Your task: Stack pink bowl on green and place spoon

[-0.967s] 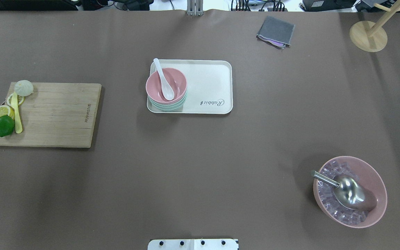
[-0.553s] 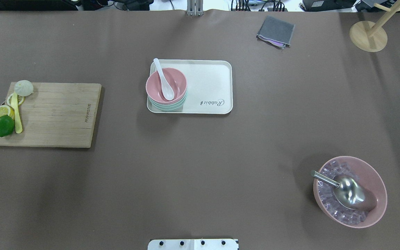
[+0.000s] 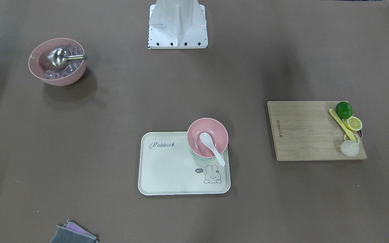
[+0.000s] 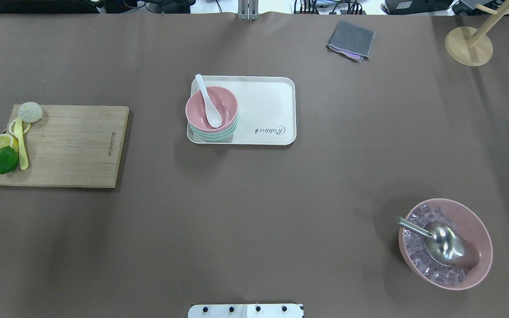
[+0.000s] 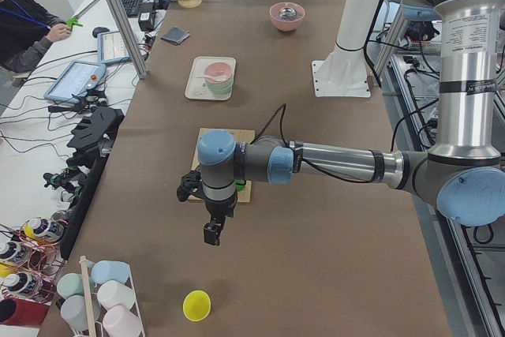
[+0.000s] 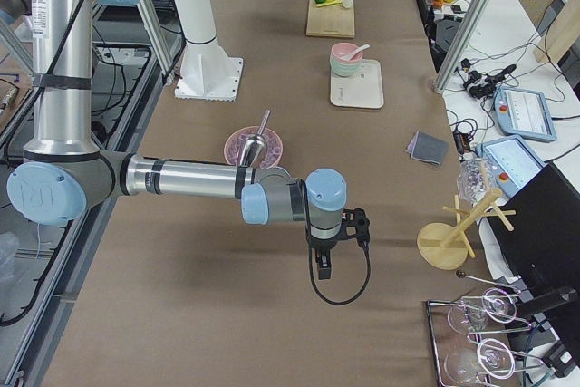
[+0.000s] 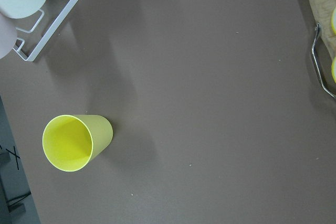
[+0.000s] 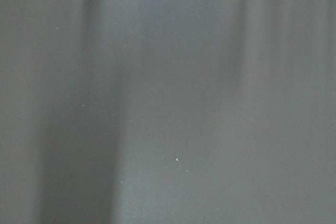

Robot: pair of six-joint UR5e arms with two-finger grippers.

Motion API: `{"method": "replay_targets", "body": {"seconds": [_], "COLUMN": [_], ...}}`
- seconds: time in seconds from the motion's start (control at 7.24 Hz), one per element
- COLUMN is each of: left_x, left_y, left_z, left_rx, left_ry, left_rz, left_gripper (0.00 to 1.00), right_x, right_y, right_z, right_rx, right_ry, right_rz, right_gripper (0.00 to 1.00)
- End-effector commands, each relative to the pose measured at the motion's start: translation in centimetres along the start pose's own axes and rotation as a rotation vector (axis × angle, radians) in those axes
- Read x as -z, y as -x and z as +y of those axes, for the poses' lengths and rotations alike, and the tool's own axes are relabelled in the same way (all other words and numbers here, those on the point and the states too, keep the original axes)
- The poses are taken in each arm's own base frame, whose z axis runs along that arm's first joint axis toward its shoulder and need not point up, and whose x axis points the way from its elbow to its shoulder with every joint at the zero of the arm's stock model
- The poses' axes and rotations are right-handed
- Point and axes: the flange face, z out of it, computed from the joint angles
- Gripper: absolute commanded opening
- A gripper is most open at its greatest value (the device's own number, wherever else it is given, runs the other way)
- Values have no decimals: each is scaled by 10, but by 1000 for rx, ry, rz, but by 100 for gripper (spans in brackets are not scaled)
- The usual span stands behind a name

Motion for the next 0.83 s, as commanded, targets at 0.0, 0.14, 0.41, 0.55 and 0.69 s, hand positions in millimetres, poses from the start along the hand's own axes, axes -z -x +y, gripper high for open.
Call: {"method": "replay_targets", "body": {"seconds": [0.0,0.14,0.41,0.55,0.69], "left_x": [-6,-7,-7,-7,-7], "left_y": [3,3,3,4,4], "left_z": [7,7,7,7,7], "left_rx": [10,16,19,19,20], "left_ry": [12,14,15,16,17], "left_rz": [3,2,-1,-4,-4], "left_gripper": [98,98,98,98,98], "right_x": [-2,-3,-3,-3,-3], "right_y": [0,1,0,1,1], "right_z": [1,1,1,1,1], "right_rx": [1,2,1,4,4], "right_ry": [3,4,5,5,5], "right_rz": [0,0,0,-1,-1], "right_gripper": [100,100,100,100,100]}}
